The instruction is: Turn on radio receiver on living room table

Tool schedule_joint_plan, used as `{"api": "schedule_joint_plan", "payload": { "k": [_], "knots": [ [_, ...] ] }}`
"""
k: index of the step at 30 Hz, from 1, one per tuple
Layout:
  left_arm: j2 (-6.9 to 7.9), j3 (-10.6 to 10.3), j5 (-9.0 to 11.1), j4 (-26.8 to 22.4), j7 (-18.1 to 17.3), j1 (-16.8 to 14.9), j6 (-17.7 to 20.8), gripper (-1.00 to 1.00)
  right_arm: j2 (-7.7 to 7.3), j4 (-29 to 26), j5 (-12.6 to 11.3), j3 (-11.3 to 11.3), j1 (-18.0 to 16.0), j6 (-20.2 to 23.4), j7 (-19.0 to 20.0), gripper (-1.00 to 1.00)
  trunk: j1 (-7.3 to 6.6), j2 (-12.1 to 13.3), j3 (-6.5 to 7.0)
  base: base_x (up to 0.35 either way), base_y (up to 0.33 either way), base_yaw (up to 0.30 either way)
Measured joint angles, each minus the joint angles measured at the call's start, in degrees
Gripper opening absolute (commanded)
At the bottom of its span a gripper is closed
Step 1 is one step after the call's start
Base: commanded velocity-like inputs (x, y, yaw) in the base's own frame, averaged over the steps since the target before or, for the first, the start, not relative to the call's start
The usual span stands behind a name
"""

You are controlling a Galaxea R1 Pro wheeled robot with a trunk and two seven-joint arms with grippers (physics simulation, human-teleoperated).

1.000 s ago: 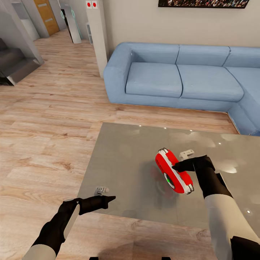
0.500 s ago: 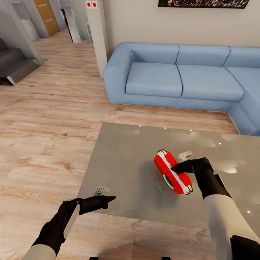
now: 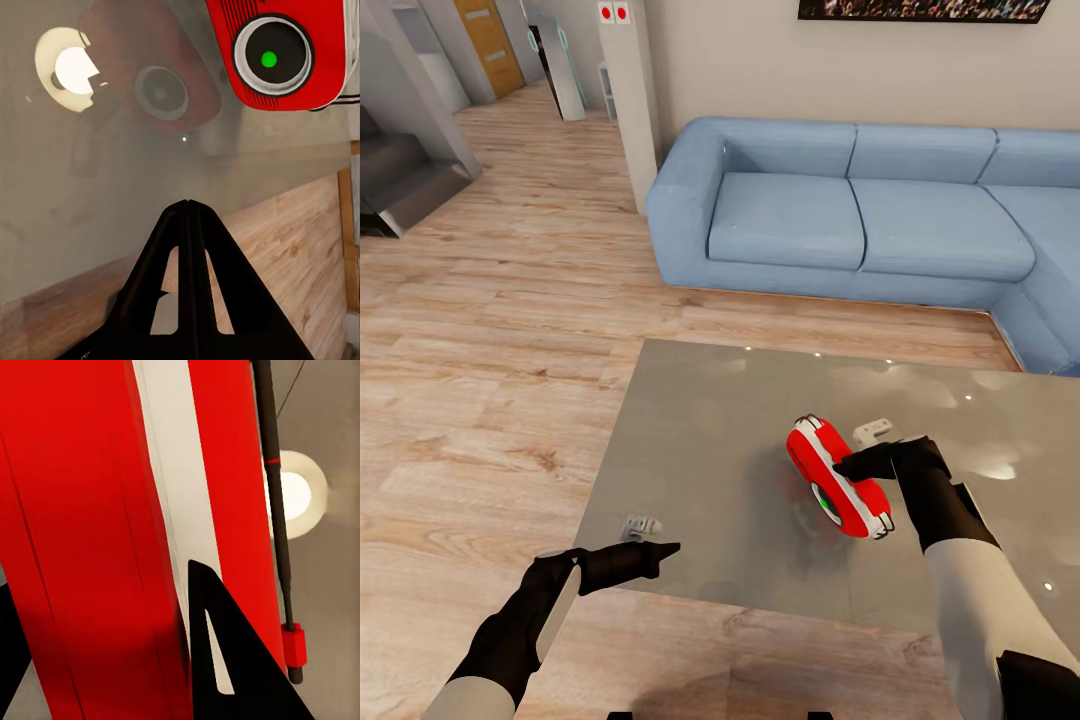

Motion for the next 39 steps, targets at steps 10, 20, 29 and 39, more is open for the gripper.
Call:
{"api": "schedule_joint_plan", "payload": {
  "k": [10, 20, 29, 39],
  "knots": [
    [0.00, 0.0, 0.0, -0.1, 0.0, 0.0, 0.0, -1.00, 0.00, 0.0, 0.0, 0.0, 0.0, 0.0, -0.1, -1.00, 0.00, 0.0, 0.00, 0.000, 0.000, 0.000],
    [-0.01, 0.0, 0.0, -0.1, 0.1, 0.0, 0.0, -1.00, 0.00, 0.0, 0.0, 0.0, 0.0, 0.0, -0.1, -1.00, 0.00, 0.0, 0.00, 0.000, 0.000, 0.000],
    [-0.09, 0.0, -0.1, -0.1, 0.1, 0.0, 0.0, -1.00, 0.00, 0.0, 0.0, 0.1, 0.0, 0.0, -0.8, -1.00, 0.00, 0.0, 0.00, 0.000, 0.000, 0.000],
    [-0.09, 0.0, -0.1, -0.1, 0.1, 0.0, 0.0, -1.00, 0.00, 0.0, -0.1, 0.1, 0.0, 0.0, -0.9, 1.00, 0.00, 0.0, 0.00, 0.000, 0.000, 0.000]
  ]
}}
